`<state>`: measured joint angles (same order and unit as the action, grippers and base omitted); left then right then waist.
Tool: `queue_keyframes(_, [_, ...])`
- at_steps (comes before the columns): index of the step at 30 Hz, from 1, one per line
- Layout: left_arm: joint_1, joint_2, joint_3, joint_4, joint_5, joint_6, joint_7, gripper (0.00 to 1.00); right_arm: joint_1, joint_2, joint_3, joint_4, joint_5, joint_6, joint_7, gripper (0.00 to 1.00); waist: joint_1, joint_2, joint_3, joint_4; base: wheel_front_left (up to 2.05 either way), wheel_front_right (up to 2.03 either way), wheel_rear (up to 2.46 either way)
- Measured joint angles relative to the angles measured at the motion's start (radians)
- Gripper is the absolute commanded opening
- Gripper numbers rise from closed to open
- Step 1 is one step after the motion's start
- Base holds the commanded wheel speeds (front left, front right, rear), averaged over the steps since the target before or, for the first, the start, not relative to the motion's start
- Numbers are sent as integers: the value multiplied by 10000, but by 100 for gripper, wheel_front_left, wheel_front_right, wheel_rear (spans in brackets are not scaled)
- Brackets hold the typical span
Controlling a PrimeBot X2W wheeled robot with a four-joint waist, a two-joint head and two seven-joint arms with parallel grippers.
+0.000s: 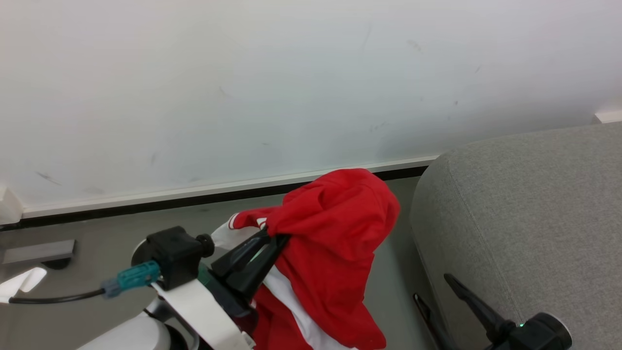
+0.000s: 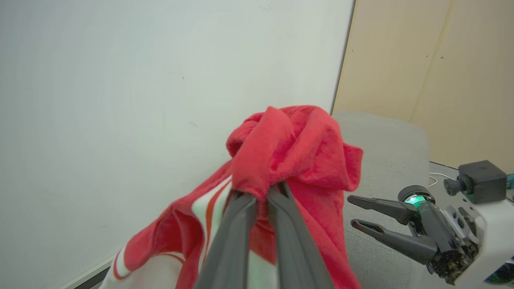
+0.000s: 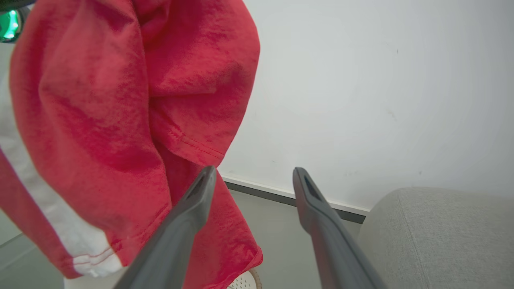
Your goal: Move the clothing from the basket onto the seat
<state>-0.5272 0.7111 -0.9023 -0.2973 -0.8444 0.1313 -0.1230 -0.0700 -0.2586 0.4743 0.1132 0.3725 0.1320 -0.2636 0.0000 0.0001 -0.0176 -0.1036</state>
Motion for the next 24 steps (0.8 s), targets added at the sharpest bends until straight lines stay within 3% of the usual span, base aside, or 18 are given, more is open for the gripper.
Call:
queue_keyframes(8, [-163,-77,-159,13,52,-178,119,0,-1647,-1578,1714,-130,1678,-2,878,100,0,0,18,43,0,0,0])
queue_keyframes(24, [-358,-493,-541,602,90,-531,251,0,-3628,-2640,4309,-1465,5388,-2,2249,100,0,0,-53,246,0,0,0])
